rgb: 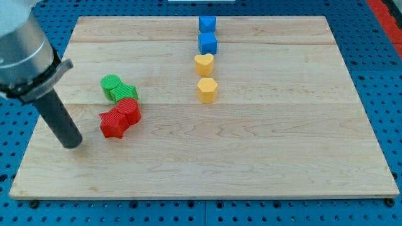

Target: Place the red circle towards the right side of the green star

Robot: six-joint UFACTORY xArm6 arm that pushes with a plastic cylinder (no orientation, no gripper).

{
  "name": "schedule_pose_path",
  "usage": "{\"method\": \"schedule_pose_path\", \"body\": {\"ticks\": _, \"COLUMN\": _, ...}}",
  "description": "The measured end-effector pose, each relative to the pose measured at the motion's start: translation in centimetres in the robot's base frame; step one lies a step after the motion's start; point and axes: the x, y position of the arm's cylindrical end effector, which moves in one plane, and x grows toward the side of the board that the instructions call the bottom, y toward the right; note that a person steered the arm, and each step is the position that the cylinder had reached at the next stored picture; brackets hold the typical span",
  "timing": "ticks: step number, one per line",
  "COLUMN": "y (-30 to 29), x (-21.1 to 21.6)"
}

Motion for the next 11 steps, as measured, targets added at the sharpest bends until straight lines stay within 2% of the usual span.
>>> {"method": "schedule_pose_path", "body": {"ticks": 1, "y": 5.9, "x": 0.2}}
{"method": "schedule_pose_path", "body": {"ticks": 2, "y": 7.8, "x": -3.0}}
{"method": "schedule_pose_path", "body": {"ticks": 3, "y": 7.6, "x": -7.6}}
{"method": "schedule_pose_path", "body": {"ticks": 4, "y": 7.2, "x": -10.5}}
{"method": "schedule_pose_path", "body": {"ticks": 6, "y": 11.6, "x": -12.4}}
{"method": "schedule_pose_path", "body": {"ticks": 7, "y": 11.6, "x": -14.1}}
{"method": "schedule_pose_path", "body": {"ticks": 9, "y": 9.4, "x": -14.9}}
{"method": "schedule_pose_path", "body": {"ticks": 10, "y": 13.9, "x": -16.2}}
{"method": "schedule_pose_path", "body": {"ticks": 11, "y": 11.0, "x": -17.1}}
